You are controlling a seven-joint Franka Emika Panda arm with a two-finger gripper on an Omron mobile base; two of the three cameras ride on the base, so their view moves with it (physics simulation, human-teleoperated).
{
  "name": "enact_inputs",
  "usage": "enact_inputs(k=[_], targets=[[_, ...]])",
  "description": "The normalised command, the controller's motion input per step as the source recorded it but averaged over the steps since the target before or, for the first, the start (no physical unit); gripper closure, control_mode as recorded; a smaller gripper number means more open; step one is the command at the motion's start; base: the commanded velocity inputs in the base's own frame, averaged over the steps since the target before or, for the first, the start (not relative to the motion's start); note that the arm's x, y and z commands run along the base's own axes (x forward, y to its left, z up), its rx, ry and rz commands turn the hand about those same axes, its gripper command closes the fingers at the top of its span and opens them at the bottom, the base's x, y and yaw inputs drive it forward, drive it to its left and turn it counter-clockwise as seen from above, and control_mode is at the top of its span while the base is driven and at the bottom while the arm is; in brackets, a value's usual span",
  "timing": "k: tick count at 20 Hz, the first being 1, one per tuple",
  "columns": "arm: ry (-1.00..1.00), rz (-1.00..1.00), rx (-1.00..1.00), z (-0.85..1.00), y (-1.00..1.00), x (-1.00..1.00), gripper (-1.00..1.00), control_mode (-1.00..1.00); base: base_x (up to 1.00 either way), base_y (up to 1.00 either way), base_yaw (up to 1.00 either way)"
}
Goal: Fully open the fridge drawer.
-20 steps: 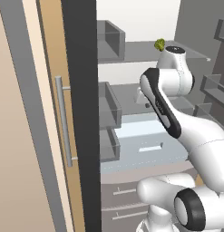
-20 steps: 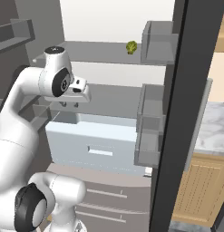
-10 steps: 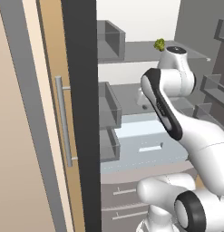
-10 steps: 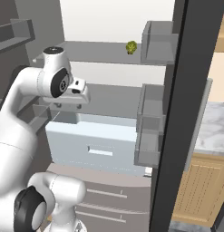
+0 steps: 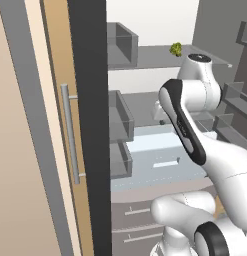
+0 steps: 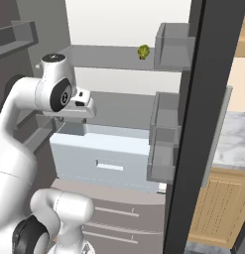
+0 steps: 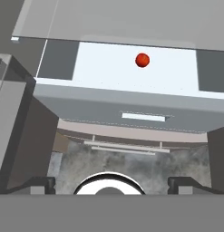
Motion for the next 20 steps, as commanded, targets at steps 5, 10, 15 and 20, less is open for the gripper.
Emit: enact_inputs(k=[5,10,15,20], targets=[[0.0,0.0,0.0,0.0,0.0,0.0,-1.0,-1.0,0.0,0.0,0.0],[0.0,0.0,0.0,0.0,0.0,0.0,-1.0,-1.0,0.0,0.0,0.0],[0.01,0.0,0.0,-0.01,0.0,-0.09,-1.0,1.0,-0.05,0.0,0.0],[0.0,0.0,0.0,0.0,0.0,0.0,-1.0,1.0,-0.35,-0.04,0.0]])
